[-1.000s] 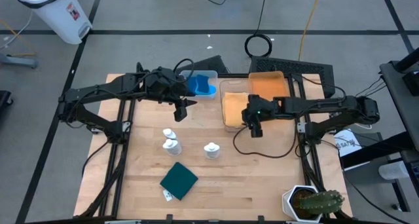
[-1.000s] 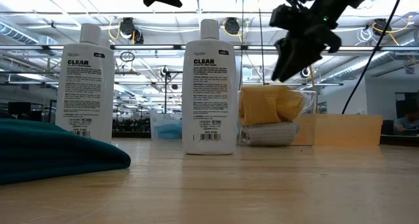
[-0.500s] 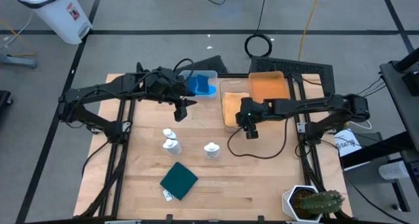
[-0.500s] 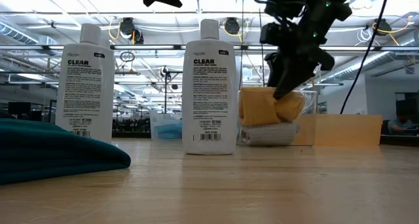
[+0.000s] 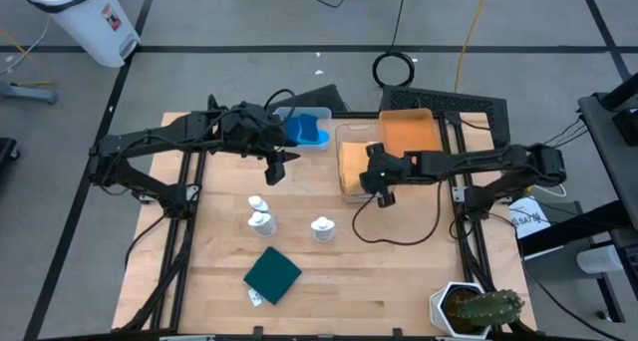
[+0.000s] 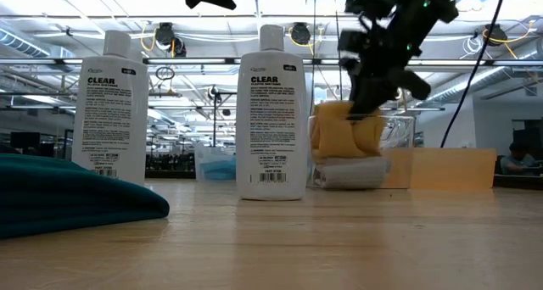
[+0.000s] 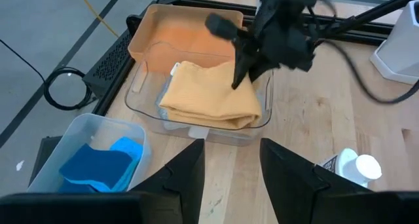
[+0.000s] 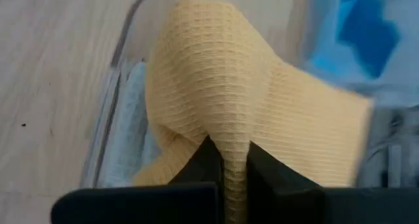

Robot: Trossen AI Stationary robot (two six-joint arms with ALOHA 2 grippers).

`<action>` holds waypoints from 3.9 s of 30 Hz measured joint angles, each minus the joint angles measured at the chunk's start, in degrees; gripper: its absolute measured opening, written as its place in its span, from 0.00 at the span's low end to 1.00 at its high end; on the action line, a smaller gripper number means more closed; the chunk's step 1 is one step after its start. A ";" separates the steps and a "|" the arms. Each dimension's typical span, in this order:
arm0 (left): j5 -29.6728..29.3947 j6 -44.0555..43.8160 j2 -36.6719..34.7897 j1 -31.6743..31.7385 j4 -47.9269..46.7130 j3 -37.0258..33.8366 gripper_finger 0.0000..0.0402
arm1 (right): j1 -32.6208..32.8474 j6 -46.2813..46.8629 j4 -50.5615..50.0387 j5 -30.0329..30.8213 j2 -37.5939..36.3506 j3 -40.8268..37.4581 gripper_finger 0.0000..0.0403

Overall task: Pick & Place Kitchen Items
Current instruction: Put the yellow towel into the transparent bin

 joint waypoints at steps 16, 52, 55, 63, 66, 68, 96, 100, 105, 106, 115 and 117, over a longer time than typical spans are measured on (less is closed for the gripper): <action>0.02 0.83 0.00 0.00 0.69 0.00 0.38 | -4.23 -7.27 8.54 5.63 -14.81 3.40 0.01; 0.02 0.66 0.00 0.00 2.80 0.00 0.38 | -15.51 -0.34 -20.96 -9.31 -6.38 22.66 0.00; 0.02 0.68 0.00 0.02 2.84 0.00 0.38 | -15.54 2.30 -27.69 -15.17 -6.39 24.45 0.00; -0.92 0.72 0.00 0.00 2.86 0.00 0.38 | -15.53 3.87 -33.59 -27.61 -6.39 26.88 0.00; -0.92 0.76 0.00 0.00 2.86 0.00 0.38 | -16.30 1.47 -33.19 -27.38 -6.02 26.88 0.00; -0.92 0.76 0.00 0.02 2.88 0.00 0.38 | -17.38 -0.10 -32.55 -27.39 -5.23 26.93 0.00; -0.94 2.32 0.00 0.02 2.76 0.00 0.38 | -23.26 -17.74 -14.89 -12.30 4.22 21.49 0.00; -0.96 2.27 0.00 0.02 2.75 0.00 0.38 | -21.22 -14.69 -16.78 -12.42 4.28 21.38 0.00; -0.94 2.25 0.00 0.02 2.73 0.00 0.38 | -19.02 -12.01 -19.70 -13.12 4.26 21.38 0.00; -0.96 2.24 0.00 0.02 2.73 0.00 0.38 | -18.75 -11.08 -20.21 -14.44 4.26 21.38 0.00; -0.96 2.19 0.00 0.02 2.71 0.00 0.38 | -16.85 -5.34 -22.41 -22.79 4.23 20.86 0.00; -0.94 2.17 0.00 0.02 2.73 0.00 0.38 | -16.39 -5.33 -21.32 -23.03 4.21 19.52 0.00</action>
